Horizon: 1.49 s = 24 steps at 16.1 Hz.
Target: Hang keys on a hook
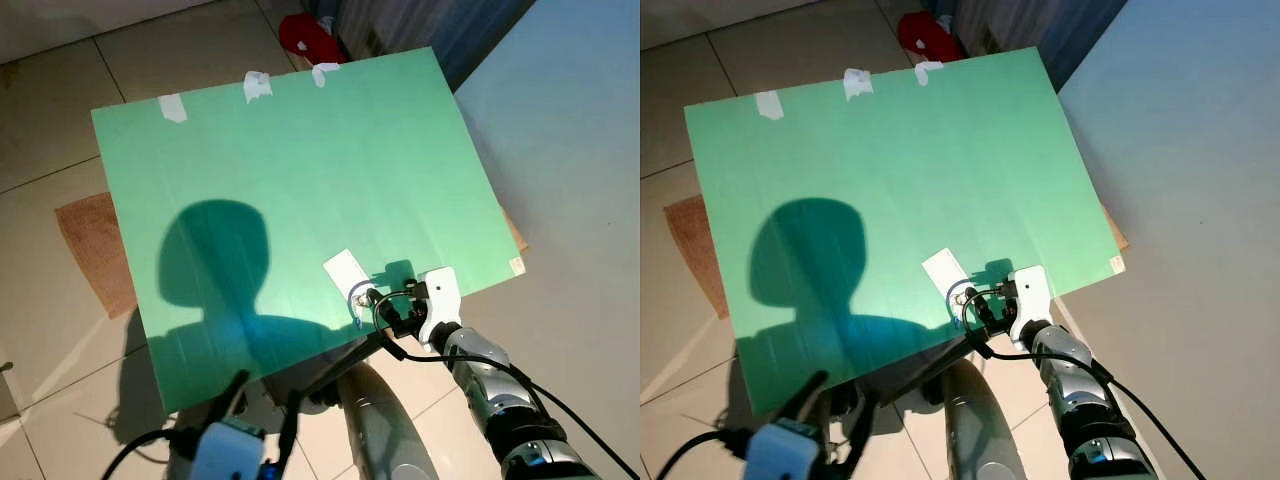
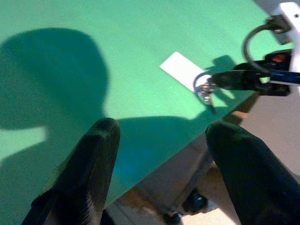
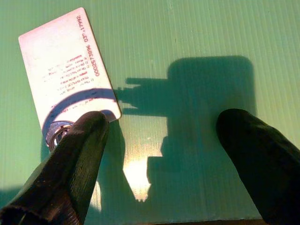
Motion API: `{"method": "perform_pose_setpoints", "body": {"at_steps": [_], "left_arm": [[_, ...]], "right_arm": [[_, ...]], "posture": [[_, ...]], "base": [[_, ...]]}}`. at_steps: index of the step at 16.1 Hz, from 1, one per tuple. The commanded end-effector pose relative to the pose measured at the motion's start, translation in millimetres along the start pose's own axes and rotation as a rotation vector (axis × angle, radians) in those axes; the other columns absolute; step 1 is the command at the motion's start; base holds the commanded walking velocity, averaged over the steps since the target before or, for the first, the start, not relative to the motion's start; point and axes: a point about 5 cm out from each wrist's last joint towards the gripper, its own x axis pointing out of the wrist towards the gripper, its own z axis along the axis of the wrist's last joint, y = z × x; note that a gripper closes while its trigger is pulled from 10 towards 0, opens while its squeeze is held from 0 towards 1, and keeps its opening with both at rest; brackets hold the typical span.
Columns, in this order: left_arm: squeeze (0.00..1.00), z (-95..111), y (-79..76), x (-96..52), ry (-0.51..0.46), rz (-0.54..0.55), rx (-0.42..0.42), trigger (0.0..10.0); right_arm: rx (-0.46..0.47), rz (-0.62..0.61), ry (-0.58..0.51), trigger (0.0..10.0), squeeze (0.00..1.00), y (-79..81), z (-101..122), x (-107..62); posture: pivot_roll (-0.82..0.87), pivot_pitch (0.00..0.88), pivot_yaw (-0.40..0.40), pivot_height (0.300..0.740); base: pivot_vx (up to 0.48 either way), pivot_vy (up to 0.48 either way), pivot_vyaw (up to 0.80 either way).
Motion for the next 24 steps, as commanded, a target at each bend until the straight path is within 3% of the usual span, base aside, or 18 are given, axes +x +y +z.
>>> {"method": "perform_pose_setpoints", "body": {"at_steps": [1, 9, 16, 17, 18, 24], "left_arm": [[0.0, -6.3, -0.7, -12.3, 0.053, 0.02, -0.005, 10.0], [0.0, -9.5, -8.1, -28.5, 0.089, 0.02, -0.028, 10.0], [0.0, -12.9, -7.0, -22.9, 0.078, 0.018, -0.012, 10.0], [0.0, -12.8, -7.5, -21.3, 0.073, 0.014, -0.012, 10.0], [0.0, -12.3, -8.0, -18.3, 0.064, 0.008, -0.008, 10.0], [0.0, -11.4, -12.6, -12.7, 0.051, -0.006, -0.003, 10.0]], "right_arm": [[0.046, -0.004, 0.076, 10.0, 0.0, -1.3, -23.2, -10.6], [0.063, 0.034, 0.078, 10.0, 0.0, -0.9, -27.0, -22.0], [0.113, 0.054, 0.065, 10.0, 0.0, 1.1, -21.8, -22.9], [0.116, 0.061, 0.067, 1.6, 0.0, 2.8, -22.4, -22.1], [0.087, 0.076, 0.088, 0.0, 0.0, 6.9, -26.2, -21.4], [0.131, 0.127, 0.04, 0.0, 0.0, 14.2, -8.2, -24.8]], "posture": [[0.02, 0.493, -0.214, 0.736], [0.05, 0.466, -0.204, 0.736], [0.04, 0.448, -0.211, 0.736], [0.04, 0.448, -0.211, 0.736], [0.04, 0.449, -0.211, 0.736], [0.02, 0.462, -0.233, 0.736]], "base": [[0.0, 0.0, 0.0], [0.0, 0.0, 0.0], [0.0, 0.0, 0.0], [0.0, 0.0, 0.0], [0.0, 0.0, 0.0], [0.0, 0.0, 0.0]]}}
